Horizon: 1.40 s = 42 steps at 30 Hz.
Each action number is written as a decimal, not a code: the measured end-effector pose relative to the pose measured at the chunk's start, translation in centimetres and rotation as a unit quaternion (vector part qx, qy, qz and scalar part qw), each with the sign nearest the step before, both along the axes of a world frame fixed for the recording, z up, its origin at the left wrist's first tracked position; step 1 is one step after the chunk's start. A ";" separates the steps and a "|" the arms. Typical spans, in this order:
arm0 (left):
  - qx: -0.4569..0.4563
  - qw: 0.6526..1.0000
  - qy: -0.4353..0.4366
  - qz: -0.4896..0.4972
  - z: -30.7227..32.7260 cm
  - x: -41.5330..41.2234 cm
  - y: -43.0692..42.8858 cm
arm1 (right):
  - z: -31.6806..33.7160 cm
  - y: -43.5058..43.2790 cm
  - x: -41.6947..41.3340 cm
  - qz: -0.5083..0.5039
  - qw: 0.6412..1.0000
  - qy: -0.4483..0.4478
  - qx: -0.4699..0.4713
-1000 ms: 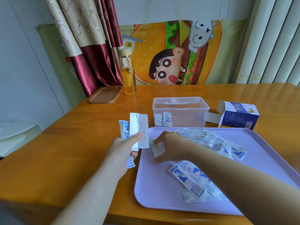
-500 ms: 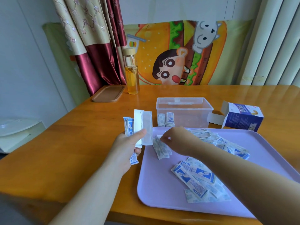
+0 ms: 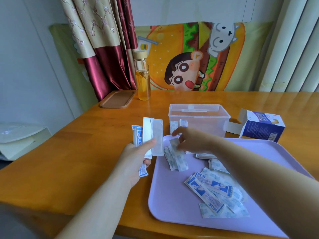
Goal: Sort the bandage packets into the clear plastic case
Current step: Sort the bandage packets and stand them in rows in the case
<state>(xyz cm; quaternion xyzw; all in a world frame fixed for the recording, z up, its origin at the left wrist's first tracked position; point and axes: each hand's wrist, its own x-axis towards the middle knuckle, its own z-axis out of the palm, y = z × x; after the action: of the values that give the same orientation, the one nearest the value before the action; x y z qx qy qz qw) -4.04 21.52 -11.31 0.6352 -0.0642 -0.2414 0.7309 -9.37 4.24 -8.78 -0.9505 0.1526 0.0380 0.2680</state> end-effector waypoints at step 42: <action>-0.132 0.956 0.231 -0.119 0.0 -4.5 -3.9 | -2.0 2.6 -7.4 0.175 0.925 -0.332 0.058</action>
<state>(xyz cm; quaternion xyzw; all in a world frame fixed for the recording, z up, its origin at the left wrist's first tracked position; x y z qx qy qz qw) -8.51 17.59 -11.30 0.4472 0.0003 -0.4562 0.7694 -16.78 6.84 -10.73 -0.9031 -0.1165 -0.2249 0.3467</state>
